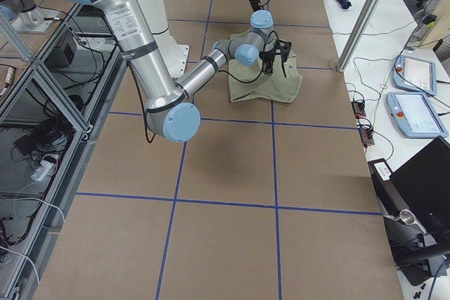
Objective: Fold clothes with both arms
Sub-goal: 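Lay the hem down at the collar with both grippers and release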
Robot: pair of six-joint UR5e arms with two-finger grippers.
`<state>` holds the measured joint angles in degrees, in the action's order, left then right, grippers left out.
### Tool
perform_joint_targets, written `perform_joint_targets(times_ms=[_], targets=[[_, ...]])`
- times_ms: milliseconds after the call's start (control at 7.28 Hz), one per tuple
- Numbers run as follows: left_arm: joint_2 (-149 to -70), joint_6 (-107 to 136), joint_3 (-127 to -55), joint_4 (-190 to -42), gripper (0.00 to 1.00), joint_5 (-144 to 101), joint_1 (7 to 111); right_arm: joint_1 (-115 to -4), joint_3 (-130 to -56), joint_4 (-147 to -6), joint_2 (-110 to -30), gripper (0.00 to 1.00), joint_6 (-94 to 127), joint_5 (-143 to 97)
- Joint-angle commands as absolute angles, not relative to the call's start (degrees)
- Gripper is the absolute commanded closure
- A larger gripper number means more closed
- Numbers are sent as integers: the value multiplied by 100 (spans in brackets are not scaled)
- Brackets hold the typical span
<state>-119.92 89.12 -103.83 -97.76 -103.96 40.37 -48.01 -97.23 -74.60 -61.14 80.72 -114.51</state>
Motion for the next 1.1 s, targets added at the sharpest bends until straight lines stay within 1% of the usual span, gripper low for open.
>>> perform_joint_targets(times_ms=[0, 137, 412, 549, 687, 961], targets=[[-12198, 8912, -9794, -10019, 100, -10136, 4096, -4904, -8897, -7453, -5723, 100, 7850, -11443], [-12234, 8903, -9513, -10289, 100, -10082, 4122, -4904, -8642, -7453, -5574, 100, 7805, -11443], [-12252, 8816, -9011, -10730, 100, -10072, 4236, -4904, -8464, -7436, -5537, 100, 7796, -11443], [-12261, 8728, -8809, -10871, 100, -10055, 4297, -4913, -8351, -7131, -5546, 100, 7805, -11409], [-12313, 8623, -8720, -10898, 100, -9889, 4307, -4913, -8132, -6841, -5546, 100, 7805, -11400], [-12497, 8622, -8553, -10907, 100, -9879, 4307, -4966, -7938, -6732, -5415, 100, 7805, -11399]])
